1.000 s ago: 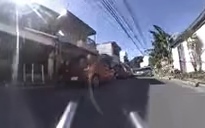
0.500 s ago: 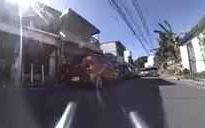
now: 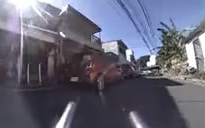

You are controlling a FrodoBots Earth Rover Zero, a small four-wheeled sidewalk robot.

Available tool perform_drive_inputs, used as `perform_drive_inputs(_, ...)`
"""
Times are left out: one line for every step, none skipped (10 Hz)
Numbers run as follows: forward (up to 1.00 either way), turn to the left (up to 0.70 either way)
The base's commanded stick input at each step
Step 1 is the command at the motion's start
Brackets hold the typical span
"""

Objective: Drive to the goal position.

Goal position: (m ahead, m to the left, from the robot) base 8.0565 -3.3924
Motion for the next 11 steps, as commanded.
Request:
perform_drive_inputs(0.85,-0.34)
perform_drive_inputs(0.85,-0.34)
perform_drive_inputs(0.85,-0.34)
perform_drive_inputs(0.85,-0.34)
perform_drive_inputs(0.85,-0.34)
perform_drive_inputs(0.85,-0.34)
perform_drive_inputs(0.85,-0.34)
perform_drive_inputs(0.85,-0.34)
perform_drive_inputs(0.85,-0.34)
perform_drive_inputs(0.85,-0.34)
perform_drive_inputs(0.85,-0.34)
